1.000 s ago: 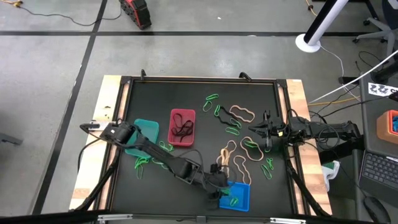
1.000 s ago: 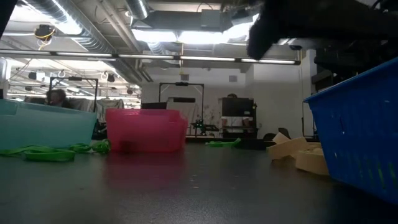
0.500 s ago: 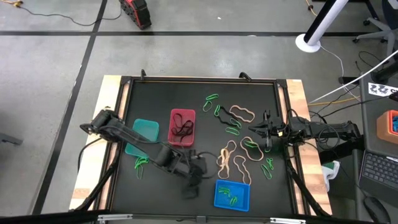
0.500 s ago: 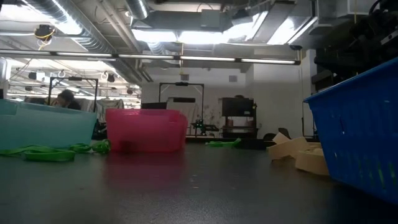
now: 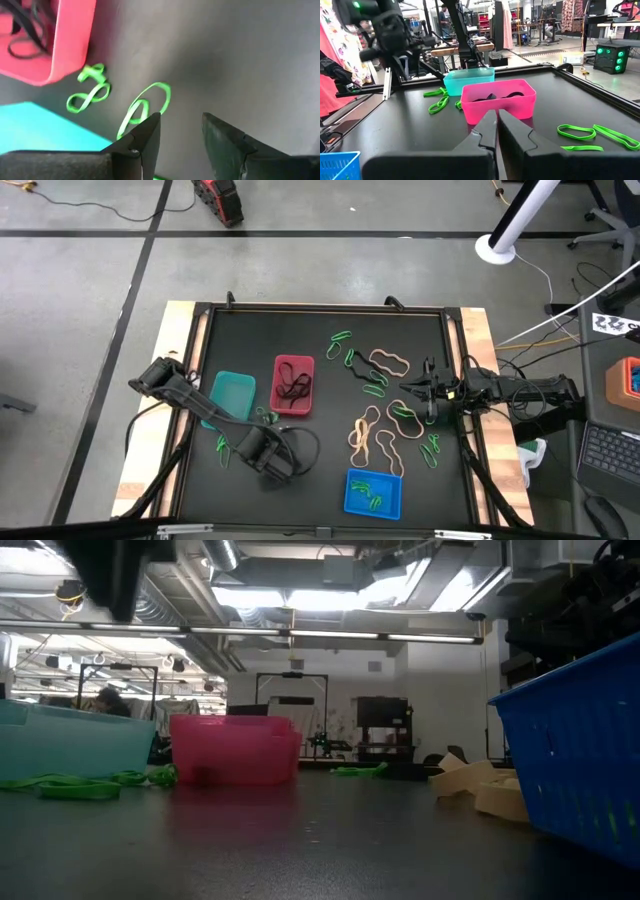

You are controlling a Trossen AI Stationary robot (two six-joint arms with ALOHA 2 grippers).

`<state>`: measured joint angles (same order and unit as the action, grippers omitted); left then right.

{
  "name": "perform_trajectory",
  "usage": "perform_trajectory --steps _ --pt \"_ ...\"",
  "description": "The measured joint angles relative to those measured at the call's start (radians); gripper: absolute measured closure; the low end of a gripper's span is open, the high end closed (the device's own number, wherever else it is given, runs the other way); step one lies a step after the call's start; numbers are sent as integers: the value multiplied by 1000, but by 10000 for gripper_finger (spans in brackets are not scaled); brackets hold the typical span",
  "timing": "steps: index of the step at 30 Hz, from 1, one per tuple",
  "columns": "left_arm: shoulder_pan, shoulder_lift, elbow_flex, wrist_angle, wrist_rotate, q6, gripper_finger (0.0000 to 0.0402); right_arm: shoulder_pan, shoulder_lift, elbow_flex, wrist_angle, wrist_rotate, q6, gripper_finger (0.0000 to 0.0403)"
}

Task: Sort rubber bands into baskets
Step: Put the green rubber band into the blue bin

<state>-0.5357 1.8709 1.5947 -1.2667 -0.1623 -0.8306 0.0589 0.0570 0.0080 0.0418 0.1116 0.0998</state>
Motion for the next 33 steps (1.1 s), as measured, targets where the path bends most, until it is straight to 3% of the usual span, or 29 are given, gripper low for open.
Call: perform_trajectory --steps 11,22,33 --pt "1 0 -226 57 35 -1 261 0 0 0 -2 0 0 384" --pt "11 0 -392 292 49 47 261 0 0 0 -5 0 0 384" --pt "40 0 -429 329 49 48 261 0 0 0 -6 0 0 384"
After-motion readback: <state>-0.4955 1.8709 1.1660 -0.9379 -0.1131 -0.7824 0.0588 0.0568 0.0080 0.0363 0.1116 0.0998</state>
